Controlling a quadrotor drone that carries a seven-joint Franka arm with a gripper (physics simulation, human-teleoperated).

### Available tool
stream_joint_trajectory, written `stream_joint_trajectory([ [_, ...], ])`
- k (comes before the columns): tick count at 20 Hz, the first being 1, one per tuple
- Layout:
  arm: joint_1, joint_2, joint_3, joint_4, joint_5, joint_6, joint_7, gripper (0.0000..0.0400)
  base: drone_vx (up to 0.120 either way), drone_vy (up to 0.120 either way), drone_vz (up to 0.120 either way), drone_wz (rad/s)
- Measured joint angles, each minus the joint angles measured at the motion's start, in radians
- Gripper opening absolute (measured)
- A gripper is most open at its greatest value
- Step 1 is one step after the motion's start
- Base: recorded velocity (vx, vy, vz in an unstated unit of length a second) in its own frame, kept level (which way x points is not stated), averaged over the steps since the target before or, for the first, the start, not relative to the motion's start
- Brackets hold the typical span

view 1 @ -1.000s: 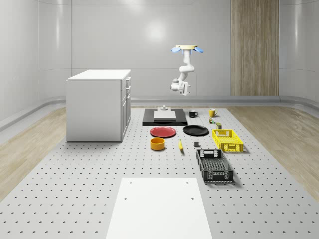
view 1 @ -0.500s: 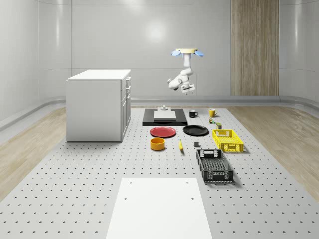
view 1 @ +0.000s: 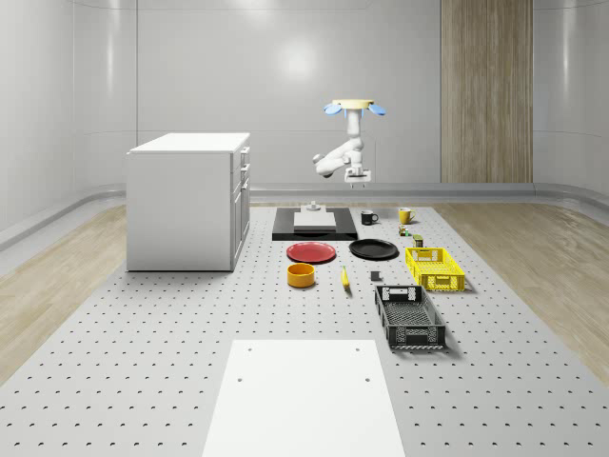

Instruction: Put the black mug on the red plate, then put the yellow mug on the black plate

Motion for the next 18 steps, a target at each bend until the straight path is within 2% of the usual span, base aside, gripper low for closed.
stream_joint_trajectory([
  [4, -0.025, -0.025, 0.015, 0.000, 0.004, 0.008, 0.019, 0.0400, 0.000, 0.000, -0.120, 0.000],
  [6, -0.034, -0.037, 0.020, 0.000, 0.008, 0.015, 0.026, 0.0400, -0.120, 0.000, -0.120, 0.000],
  [9, -0.044, -0.054, 0.028, 0.001, 0.014, 0.026, 0.034, 0.0400, 0.000, 0.000, -0.120, 0.000],
  [13, -0.055, -0.075, 0.037, 0.003, 0.025, 0.043, 0.044, 0.0400, 0.000, 0.110, -0.120, 0.000],
  [18, -0.066, -0.101, 0.046, 0.005, 0.038, 0.065, 0.054, 0.0400, 0.000, 0.000, -0.120, 0.000],
])
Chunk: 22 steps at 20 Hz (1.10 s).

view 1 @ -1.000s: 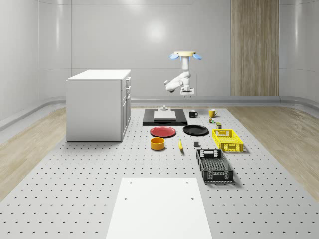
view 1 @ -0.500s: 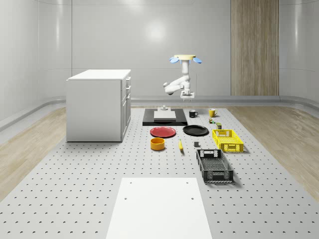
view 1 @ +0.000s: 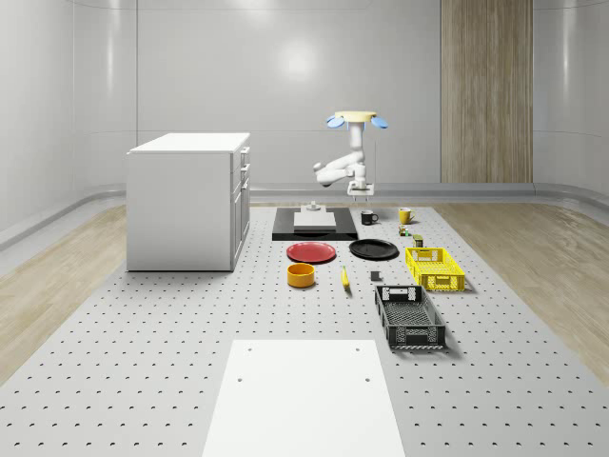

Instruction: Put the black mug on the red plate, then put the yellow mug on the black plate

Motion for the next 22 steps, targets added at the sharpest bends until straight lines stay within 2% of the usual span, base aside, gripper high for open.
stream_joint_trajectory([
  [9, -0.016, -0.044, 0.014, 0.003, 0.023, 0.040, 0.015, 0.0400, 0.000, 0.022, -0.120, 0.000],
  [13, -0.020, -0.065, 0.010, 0.005, 0.024, 0.062, 0.018, 0.0400, 0.000, 0.000, 0.000, 0.000],
  [22, -0.017, -0.126, -0.088, 0.027, -0.057, 0.153, 0.009, 0.0400, 0.000, 0.000, 0.000, 0.000],
])
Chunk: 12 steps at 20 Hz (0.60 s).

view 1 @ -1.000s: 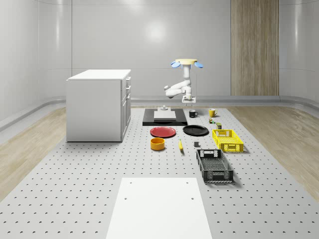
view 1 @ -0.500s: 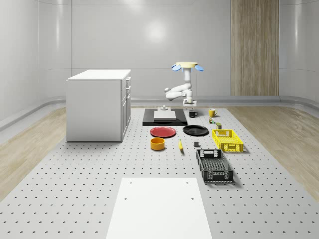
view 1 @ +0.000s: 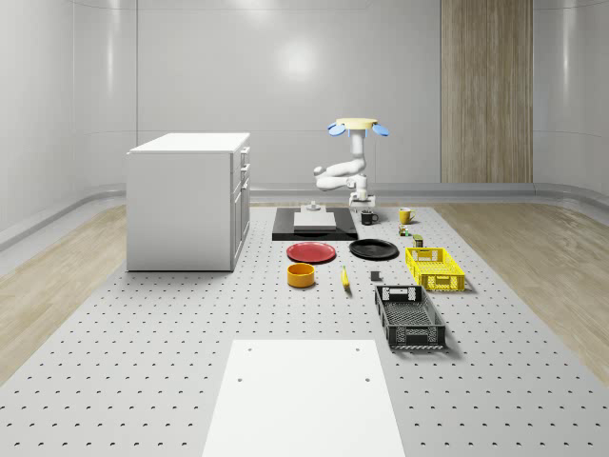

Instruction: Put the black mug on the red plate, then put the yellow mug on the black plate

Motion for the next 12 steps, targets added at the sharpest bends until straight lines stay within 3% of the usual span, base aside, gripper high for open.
stream_joint_trajectory([
  [12, -0.025, -0.030, -0.022, 0.040, -0.018, 0.052, -0.008, 0.0400, 0.000, 0.000, 0.000, 0.000],
])
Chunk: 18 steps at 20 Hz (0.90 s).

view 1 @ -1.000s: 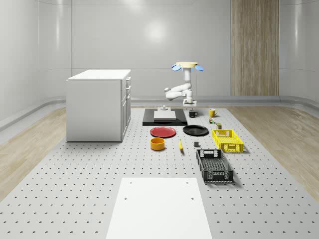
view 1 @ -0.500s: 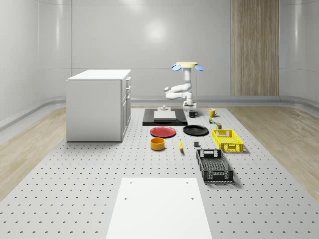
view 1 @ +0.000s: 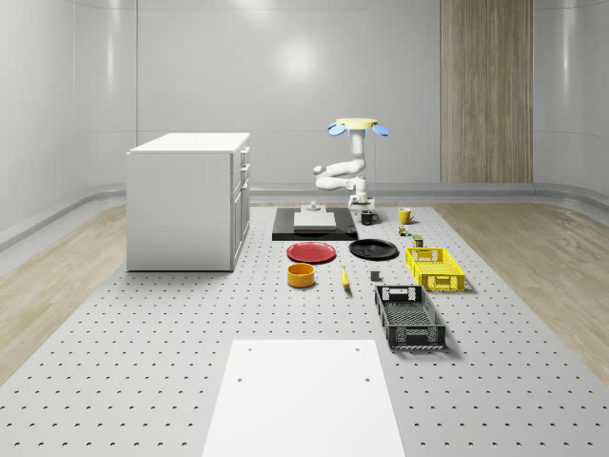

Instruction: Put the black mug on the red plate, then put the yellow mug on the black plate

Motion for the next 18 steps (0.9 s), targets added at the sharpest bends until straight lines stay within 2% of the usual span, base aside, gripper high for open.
stream_joint_trajectory([
  [9, -0.009, -0.021, 0.003, 0.004, 0.008, 0.021, 0.006, 0.0400, 0.000, 0.000, 0.000, 0.000],
  [11, -0.010, -0.026, 0.003, 0.004, 0.010, 0.025, 0.007, 0.0286, 0.000, 0.000, 0.000, 0.000],
  [13, -0.011, -0.030, 0.004, 0.004, 0.012, 0.029, 0.008, 0.0217, 0.000, 0.000, 0.000, 0.000],
  [15, -0.013, -0.034, 0.005, 0.004, 0.014, 0.033, 0.010, 0.0175, 0.000, 0.000, 0.000, 0.000],
  [18, -0.015, -0.040, 0.006, 0.004, 0.017, 0.038, 0.012, 0.0141, 0.000, 0.000, 0.000, 0.000],
])
